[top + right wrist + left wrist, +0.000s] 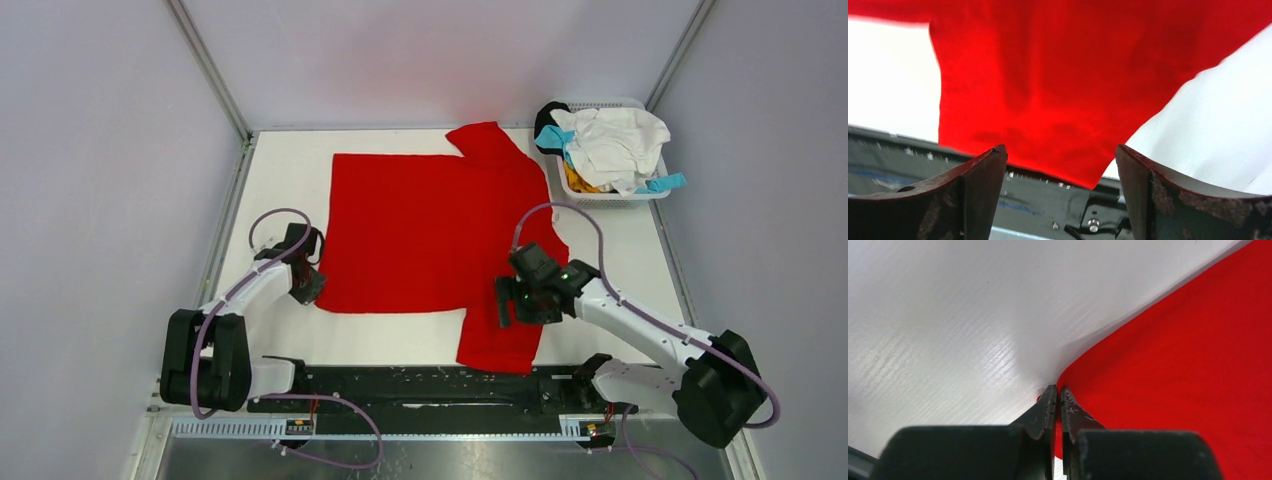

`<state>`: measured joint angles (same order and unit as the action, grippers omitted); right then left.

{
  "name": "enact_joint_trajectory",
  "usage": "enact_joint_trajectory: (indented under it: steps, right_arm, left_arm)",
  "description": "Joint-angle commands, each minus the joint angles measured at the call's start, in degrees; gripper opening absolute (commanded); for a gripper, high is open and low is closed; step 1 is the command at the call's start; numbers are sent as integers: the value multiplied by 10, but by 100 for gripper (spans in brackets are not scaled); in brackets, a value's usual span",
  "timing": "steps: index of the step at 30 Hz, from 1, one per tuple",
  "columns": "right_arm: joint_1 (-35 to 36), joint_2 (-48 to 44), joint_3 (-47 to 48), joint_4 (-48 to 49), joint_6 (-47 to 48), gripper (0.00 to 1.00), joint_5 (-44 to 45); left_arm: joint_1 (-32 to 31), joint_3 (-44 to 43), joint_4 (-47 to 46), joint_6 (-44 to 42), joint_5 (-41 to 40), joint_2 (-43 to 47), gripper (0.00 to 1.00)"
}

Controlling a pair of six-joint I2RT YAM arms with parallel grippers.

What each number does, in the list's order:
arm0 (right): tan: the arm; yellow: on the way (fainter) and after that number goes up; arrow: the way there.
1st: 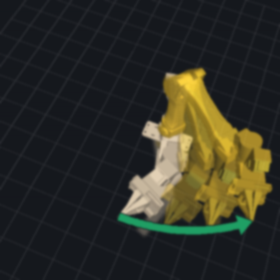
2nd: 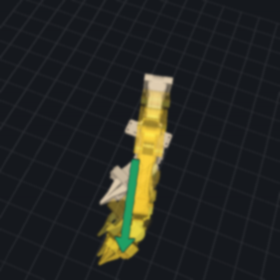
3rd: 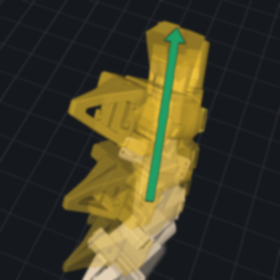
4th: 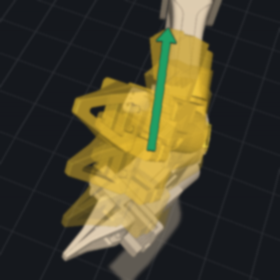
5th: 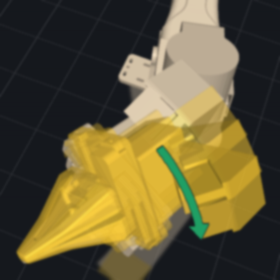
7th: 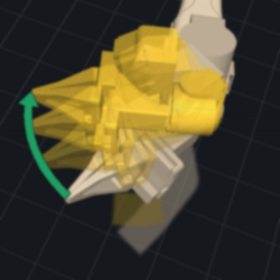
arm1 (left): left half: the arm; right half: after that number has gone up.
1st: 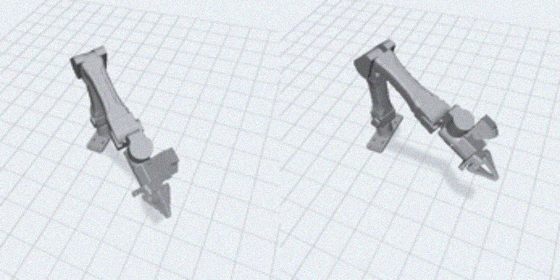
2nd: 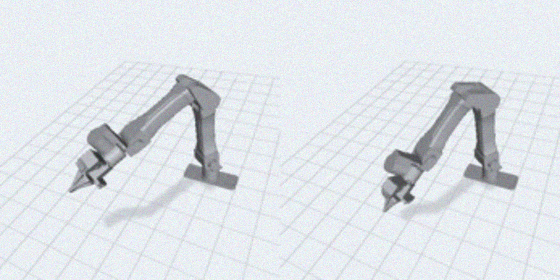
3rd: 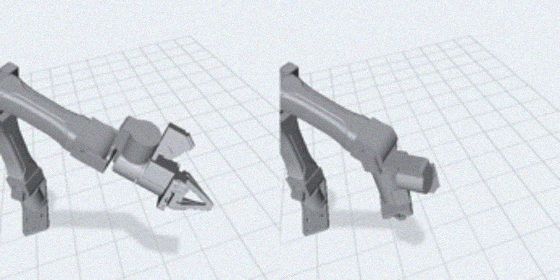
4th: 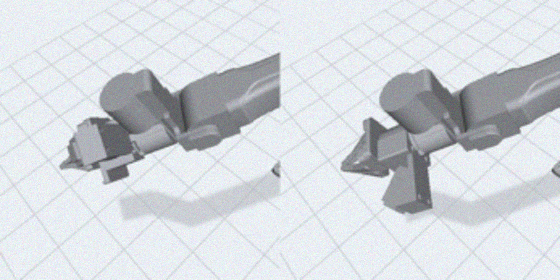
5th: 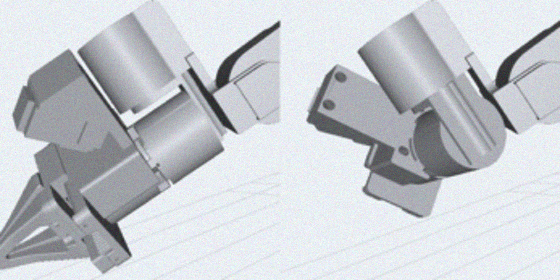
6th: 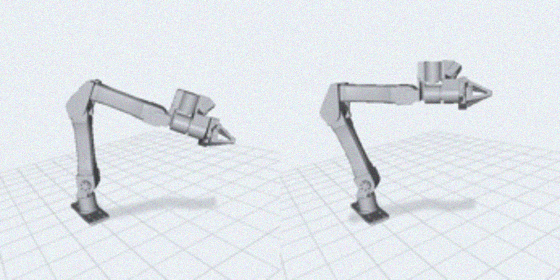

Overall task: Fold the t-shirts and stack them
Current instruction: Grab the side of the flattened tshirt closest away from the robot with both arms

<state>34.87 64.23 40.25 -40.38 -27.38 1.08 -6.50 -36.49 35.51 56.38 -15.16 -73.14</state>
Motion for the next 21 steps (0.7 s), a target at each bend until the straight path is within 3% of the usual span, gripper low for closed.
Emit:
enact_joint_trajectory:
  steps: [1,9,16,21]
  right_arm:
    - [119,2,1,-63,-70,85,9]
    - [278,81,-11,-10,-103,75,2]
    - [282,162,-19,22,-151,68,72]
    - [282,205,-16,35,-200,50,147]
  left_arm:
    - [2,-30,21,-8,-26,-17,0]
    - [3,-15,-3,-5,5,-28,0]
    - [2,-10,-2,-5,7,-19,0]
    - [2,-12,-1,-5,11,-14,0]
